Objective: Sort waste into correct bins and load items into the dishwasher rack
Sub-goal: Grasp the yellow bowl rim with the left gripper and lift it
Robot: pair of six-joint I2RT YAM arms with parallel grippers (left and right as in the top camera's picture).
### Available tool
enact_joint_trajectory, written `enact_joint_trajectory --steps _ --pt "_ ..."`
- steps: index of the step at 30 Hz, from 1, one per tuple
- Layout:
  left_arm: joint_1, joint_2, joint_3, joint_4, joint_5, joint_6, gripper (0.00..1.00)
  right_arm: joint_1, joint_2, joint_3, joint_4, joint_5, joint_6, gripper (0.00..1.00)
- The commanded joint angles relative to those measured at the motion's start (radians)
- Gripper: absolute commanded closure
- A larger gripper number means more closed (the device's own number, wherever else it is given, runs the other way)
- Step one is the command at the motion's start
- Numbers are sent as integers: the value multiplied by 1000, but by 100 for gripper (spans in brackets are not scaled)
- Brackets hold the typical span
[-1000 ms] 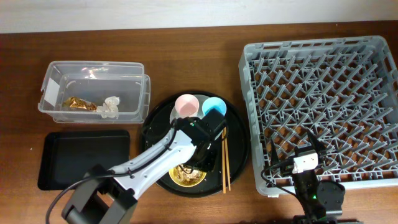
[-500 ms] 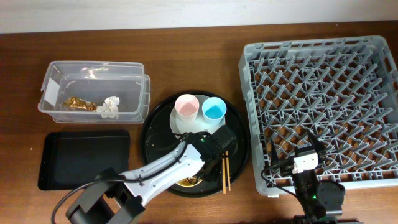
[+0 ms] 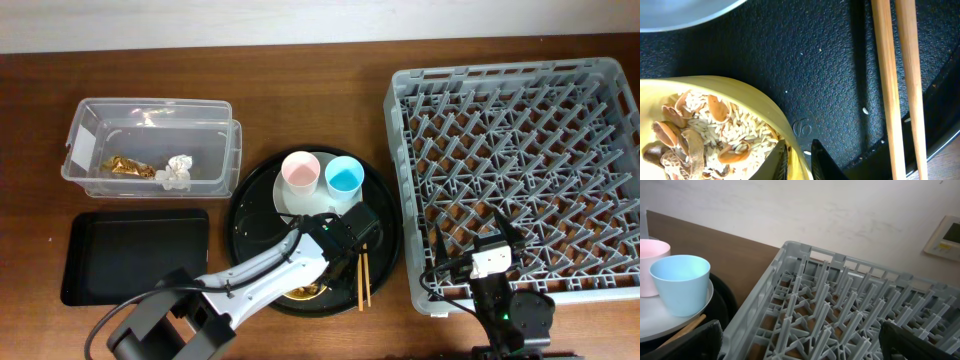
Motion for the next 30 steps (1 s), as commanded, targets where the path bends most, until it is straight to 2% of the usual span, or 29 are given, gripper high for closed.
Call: enact_joint_trajectory --steps 1,8,9,12,16,21,30 --pt "-2 13 -11 2 -12 -3 89 -5 -7 -8 0 -2 8 2" --pt "-1 13 -11 2 -12 -3 96 -6 -7 -8 0 -2 8 2" --pt "-1 12 -10 2 -24 -3 99 -5 -7 -8 0 -2 8 2" --pt "-1 6 12 -28 -113 2 99 -5 -7 -8 0 -2 8 2" --pt "26 -23 143 -154 -143 106 99 -5 -7 -8 0 -2 8 1" --pt "204 -99 297 -344 -143 192 100 -5 -7 -8 0 -2 8 2" --pt "692 -264 308 -417 -134 239 100 -5 -7 -8 0 -2 8 2"
